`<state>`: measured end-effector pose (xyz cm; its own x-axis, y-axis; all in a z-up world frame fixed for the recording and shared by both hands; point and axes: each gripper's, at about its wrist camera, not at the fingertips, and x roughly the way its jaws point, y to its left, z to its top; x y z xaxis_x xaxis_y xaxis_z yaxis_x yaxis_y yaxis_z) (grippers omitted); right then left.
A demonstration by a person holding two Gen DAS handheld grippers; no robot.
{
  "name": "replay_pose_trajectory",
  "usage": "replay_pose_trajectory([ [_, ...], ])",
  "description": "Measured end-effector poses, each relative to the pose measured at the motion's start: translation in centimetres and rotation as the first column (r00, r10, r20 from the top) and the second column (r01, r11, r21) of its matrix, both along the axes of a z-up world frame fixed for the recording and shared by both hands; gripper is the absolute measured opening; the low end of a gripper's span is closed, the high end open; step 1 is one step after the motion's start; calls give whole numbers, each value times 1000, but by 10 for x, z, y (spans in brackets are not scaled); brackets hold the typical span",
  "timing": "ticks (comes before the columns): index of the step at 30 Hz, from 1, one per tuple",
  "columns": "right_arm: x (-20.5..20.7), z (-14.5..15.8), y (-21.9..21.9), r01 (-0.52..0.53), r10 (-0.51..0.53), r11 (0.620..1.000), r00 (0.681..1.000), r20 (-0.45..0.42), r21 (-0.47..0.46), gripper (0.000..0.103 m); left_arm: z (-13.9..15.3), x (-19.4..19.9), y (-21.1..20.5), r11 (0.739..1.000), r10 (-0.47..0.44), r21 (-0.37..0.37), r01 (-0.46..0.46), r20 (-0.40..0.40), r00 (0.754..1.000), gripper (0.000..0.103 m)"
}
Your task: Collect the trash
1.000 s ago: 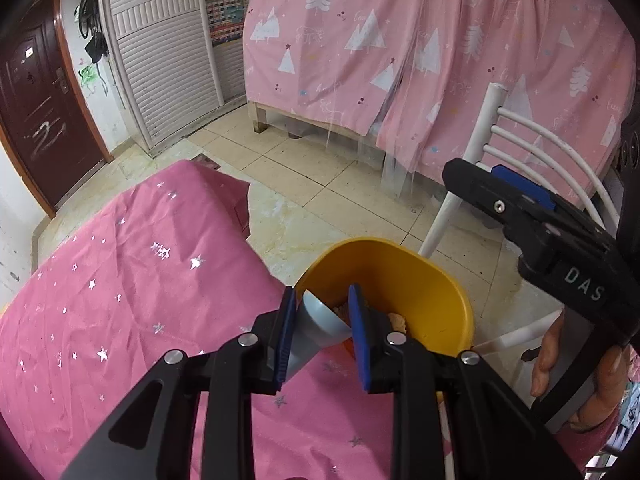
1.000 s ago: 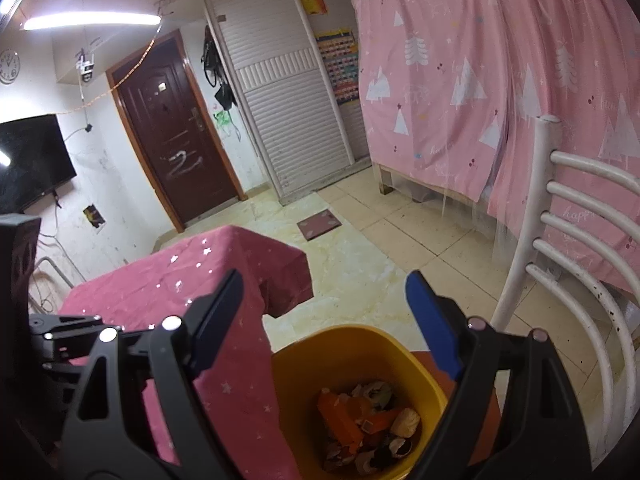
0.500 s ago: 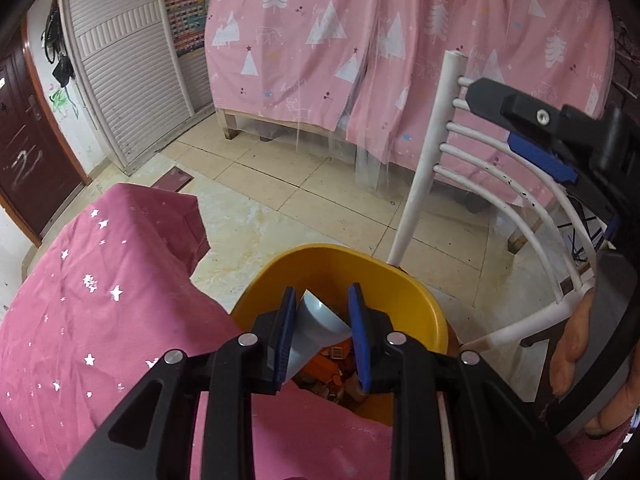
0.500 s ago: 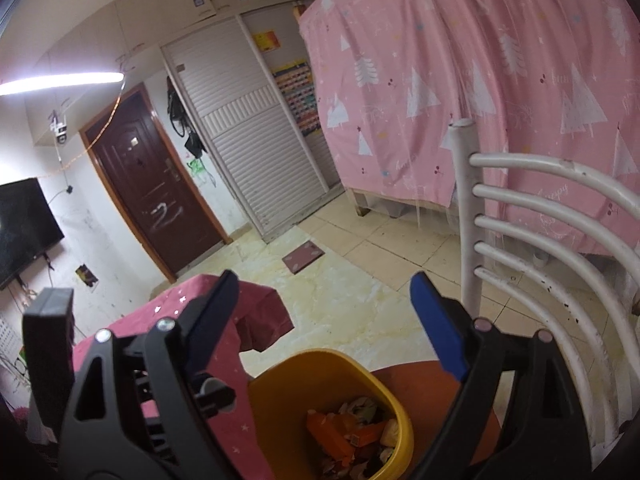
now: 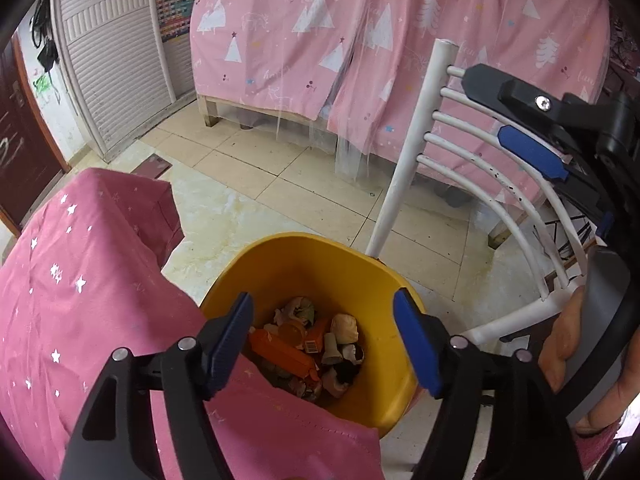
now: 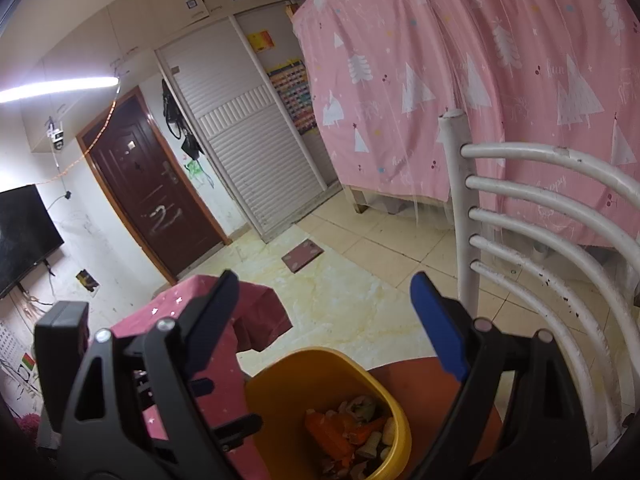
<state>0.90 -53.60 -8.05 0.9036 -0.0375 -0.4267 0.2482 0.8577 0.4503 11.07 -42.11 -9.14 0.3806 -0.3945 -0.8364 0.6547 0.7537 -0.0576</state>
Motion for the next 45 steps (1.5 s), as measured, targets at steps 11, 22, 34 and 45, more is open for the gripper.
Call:
replay_pose_trajectory([
  [11,11,1,23,-51,50,998,999,-16,-37,86,10,-7,62,991,86,-100,-85,4,996,76],
  [22,16,23,78,-141,144,983,990,15,-121,93,37,-1,149,949,277,-185,-253,117,954,88],
  [34,33,30,178,-317,330,931,943,48,-179,97,51,-9,236,888,454,-197,-415,246,856,94],
  [45,45,38,271,-438,459,876,886,70,-204,97,54,-10,326,752,639,-119,-648,373,673,94],
])
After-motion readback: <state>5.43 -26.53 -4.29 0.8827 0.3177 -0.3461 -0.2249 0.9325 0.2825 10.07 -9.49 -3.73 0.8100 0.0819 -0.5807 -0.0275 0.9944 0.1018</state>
